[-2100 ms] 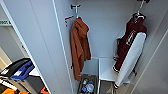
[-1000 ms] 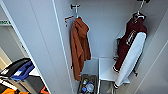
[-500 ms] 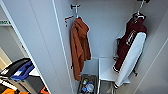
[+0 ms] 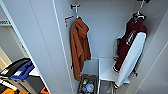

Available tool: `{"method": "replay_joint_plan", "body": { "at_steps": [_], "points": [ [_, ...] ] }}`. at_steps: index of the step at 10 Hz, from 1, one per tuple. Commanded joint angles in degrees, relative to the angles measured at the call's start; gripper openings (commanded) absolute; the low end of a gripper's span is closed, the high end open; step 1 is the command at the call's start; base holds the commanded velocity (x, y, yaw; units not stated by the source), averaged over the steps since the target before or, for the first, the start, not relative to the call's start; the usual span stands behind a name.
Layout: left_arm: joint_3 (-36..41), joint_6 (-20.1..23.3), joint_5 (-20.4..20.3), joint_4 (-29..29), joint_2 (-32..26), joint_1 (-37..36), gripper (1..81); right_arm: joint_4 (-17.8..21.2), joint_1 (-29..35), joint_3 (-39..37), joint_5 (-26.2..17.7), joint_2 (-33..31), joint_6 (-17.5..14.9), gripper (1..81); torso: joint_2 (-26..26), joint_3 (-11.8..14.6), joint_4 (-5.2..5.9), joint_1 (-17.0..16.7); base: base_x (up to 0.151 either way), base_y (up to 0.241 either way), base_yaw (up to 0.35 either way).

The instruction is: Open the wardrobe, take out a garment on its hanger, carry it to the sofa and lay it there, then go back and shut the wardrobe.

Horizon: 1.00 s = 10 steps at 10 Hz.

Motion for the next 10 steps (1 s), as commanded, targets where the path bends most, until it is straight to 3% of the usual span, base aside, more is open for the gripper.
{"method": "replay_joint_plan", "body": {
  "at_steps": [1,4,8,10],
  "points": [
    [4.1,0.2,2.7,2.0,-2.0,0.0,81.1,3.1,0.4,0.4,-2.8,-0.3,-1.9,81.1,0.0,0.0,0.00,0.0,0.000,0.000,0.000],
    [12.7,0.3,2.2,2.8,-6.2,0.8,81.1,3.2,0.1,0.6,-3.2,0.2,-1.8,81.1,0.0,0.0,0.00,0.0,0.000,0.000,0.000],
    [15.3,0.3,1.9,2.8,-8.2,0.8,81.1,1.8,-1.3,19.3,-1.3,-10.3,-2.0,81.1,0.0,0.0,0.00,0.0,0.000,0.000,0.000],
    [15.2,0.3,1.9,2.8,-8.0,0.8,81.1,1.4,-1.7,19.3,-1.2,-10.1,-1.9,81.1,0.0,0.0,0.00,0.0,0.000,0.000,0.000]
  ]
}}
